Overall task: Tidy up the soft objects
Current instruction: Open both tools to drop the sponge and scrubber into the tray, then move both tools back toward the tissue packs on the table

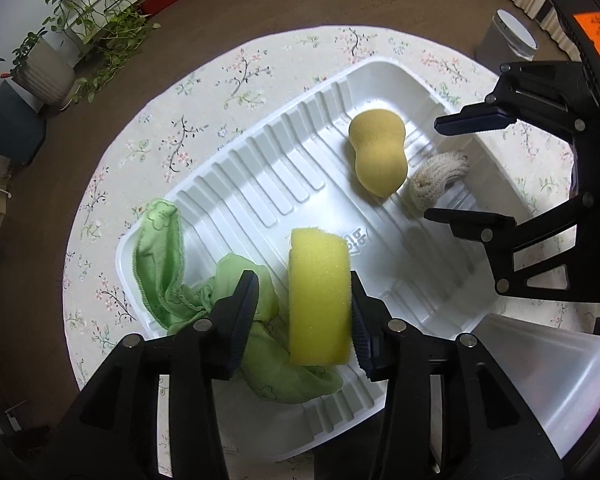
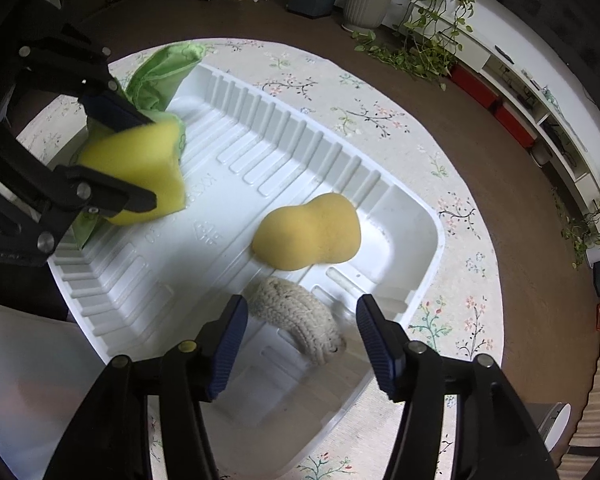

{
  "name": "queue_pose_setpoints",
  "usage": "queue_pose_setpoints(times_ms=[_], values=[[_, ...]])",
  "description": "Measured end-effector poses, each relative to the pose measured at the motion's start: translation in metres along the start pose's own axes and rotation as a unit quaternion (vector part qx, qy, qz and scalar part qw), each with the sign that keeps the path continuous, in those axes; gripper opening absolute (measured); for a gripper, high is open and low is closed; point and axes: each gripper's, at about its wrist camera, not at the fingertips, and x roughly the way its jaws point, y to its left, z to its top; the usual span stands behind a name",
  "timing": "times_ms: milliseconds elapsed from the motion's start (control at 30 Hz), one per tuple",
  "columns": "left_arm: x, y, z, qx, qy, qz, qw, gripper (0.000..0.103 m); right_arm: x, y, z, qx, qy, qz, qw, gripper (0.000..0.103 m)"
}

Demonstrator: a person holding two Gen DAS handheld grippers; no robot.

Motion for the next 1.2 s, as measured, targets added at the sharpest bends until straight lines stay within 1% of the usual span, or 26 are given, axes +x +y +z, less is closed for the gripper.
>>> queue_pose_setpoints(times_ms=[133, 233, 300, 333, 433, 533, 600, 667, 767, 833, 900, 1000, 1067, 1100, 1200], values=[[-0.009, 0.005, -0.003, -0.005, -0.009, -0.001, 0.9999, 0.041, -0.011, -0.003, -0.001, 0.008, -0.013, 0.001, 1.000, 0.061], [-0.022, 0.008, -0.010, -0.017, -0.020, 0.000, 0.9996, 0.041, -0.024, -0.009, -0.005, 0.017, -0.021, -0.004, 1.000, 0.061], [-0.034, 0.017, -0.018, -0.037, -0.038, 0.000, 0.9986, 0.050, -0.032, -0.013, -0.007, 0.022, -0.027, -0.009, 0.999, 0.061], [-0.039, 0.015, -0.023, -0.044, -0.044, -0.001, 0.9981, 0.051, -0.038, -0.016, -0.009, 0.028, -0.032, -0.011, 0.999, 0.061], [-0.055, 0.029, -0.037, -0.071, -0.064, -0.002, 0.9954, 0.051, -0.053, -0.025, -0.018, 0.045, -0.043, -0.018, 0.998, 0.065], [-0.078, 0.038, -0.056, -0.097, -0.095, 0.000, 0.9907, 0.051, -0.069, -0.031, -0.030, 0.062, -0.053, -0.028, 0.996, 0.070], [-0.095, 0.043, -0.069, -0.115, -0.118, -0.005, 0.9862, 0.053, -0.082, -0.034, -0.037, 0.073, -0.063, -0.032, 0.995, 0.070], [-0.111, 0.046, -0.082, -0.128, -0.141, -0.003, 0.9818, 0.058, -0.095, -0.037, -0.044, 0.084, -0.073, -0.036, 0.993, 0.070], [-0.134, 0.046, -0.105, -0.150, -0.173, 0.002, 0.9733, 0.059, -0.123, -0.035, -0.058, 0.095, -0.093, -0.044, 0.990, 0.071], [-0.151, 0.046, -0.127, -0.172, -0.201, 0.010, 0.9644, 0.063, -0.143, -0.031, -0.070, 0.099, -0.109, -0.056, 0.988, 0.074], [-0.163, 0.045, -0.149, -0.193, -0.224, 0.012, 0.9552, 0.064, -0.159, -0.025, -0.081, 0.102, -0.122, -0.061, 0.985, 0.076], [-0.174, 0.040, -0.189, -0.227, -0.256, 0.002, 0.9395, 0.064, -0.185, -0.010, -0.104, 0.110, -0.145, -0.058, 0.982, 0.077], [-0.175, 0.031, -0.211, -0.239, -0.269, 0.001, 0.9331, 0.064, -0.198, 0.002, -0.120, 0.110, -0.158, -0.058, 0.980, 0.079], [-0.175, 0.025, -0.225, -0.243, -0.274, 0.004, 0.9306, 0.065, -0.204, 0.010, -0.129, 0.110, -0.164, -0.057, 0.979, 0.079], [-0.171, 0.005, -0.254, -0.243, -0.280, 0.015, 0.9286, 0.068, -0.217, 0.032, -0.154, 0.111, -0.181, -0.046, 0.976, 0.080]])
